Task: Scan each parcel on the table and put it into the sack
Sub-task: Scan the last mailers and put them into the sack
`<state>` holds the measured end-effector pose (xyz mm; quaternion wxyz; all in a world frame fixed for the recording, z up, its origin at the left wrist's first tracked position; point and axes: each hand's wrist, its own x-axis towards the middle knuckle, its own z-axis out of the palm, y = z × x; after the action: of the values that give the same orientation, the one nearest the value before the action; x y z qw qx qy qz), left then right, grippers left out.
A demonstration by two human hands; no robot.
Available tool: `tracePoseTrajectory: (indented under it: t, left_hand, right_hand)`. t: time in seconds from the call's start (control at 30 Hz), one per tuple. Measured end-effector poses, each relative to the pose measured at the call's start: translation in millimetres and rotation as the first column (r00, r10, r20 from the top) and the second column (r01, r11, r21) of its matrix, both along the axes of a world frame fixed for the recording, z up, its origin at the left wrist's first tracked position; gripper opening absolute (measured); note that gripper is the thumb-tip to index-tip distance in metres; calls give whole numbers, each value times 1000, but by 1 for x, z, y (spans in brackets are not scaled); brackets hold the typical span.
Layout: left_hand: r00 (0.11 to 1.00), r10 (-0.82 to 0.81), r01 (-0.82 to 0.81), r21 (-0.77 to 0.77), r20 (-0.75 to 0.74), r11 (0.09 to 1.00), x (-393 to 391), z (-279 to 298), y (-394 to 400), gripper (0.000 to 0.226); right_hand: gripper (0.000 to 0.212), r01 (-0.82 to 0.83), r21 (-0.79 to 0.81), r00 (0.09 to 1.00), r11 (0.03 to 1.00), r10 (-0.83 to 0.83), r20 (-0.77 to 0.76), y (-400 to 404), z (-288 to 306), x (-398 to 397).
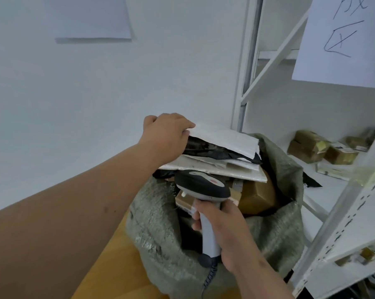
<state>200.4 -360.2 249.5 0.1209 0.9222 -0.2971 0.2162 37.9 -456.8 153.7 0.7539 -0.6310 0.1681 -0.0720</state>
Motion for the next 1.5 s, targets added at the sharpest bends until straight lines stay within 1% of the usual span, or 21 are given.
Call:
tracePoseTrajectory:
  t: [0.07,0.13,0.2,0.27,0.37,0.57,0.67,0.77,0.87,1.03,1.23,1.4,1.5]
  left_hand:
    - [999,35,-34,-62,2,997,-2,-3,27,35]
    - [997,80,-81,-108,-16,991,-7,-10,61,35]
    - [990,131,-136,-114,-54,984,-10,-22,101,34]
    - [977,181,-191,-97,-109,977,-14,-38,147,34]
    - [947,262,-275,-46,-187,960,-22,-67,221,33]
    - [852,425,-423,75,-305,903,-46,-125,367,36]
    - [793,498,-483,138,-351,865,-60,-148,425,36]
    - [740,547,-508,209,-391,836,-68,-164,467,38]
    - [693,593,-530,269,-410,804,-67,-177,493,39]
    - [642,623,-538,317,-447,781,-57,-202,521,39]
    - [611,638,-519,372,-469,770,-27,-226,535,40]
    - [592,626,-483,398,-507,780,-1,-256,539,41]
    - [554,618,-456,417,-558,786,8,-281,540,41]
  right_hand:
    - [8,-27,-6,999,1000,27,21,19,1,0]
    - [8,-62,-67,998,996,64,28,42,-3,1]
    - [9,-105,-134,994,985,108,18,68,-10,3]
    - [11,-132,-150,991,980,133,-3,101,-19,6]
    - [7,-170,-143,985,975,166,-43,159,-34,9]
    - [10,-299,-108,948,948,282,-148,284,-69,11]
    - [13,-339,-64,925,939,321,-203,337,-86,9]
    - [19,-383,-22,899,923,367,-239,375,-100,8]
    - [18,-393,-4,883,920,376,-281,401,-109,16]
    - [22,-380,52,863,923,374,-338,427,-133,47]
    - [22,-338,162,809,927,374,-452,444,-167,93]
    - [28,-308,162,756,937,345,-556,454,-197,131]
    - [23,-290,151,721,945,320,-615,459,-216,147]
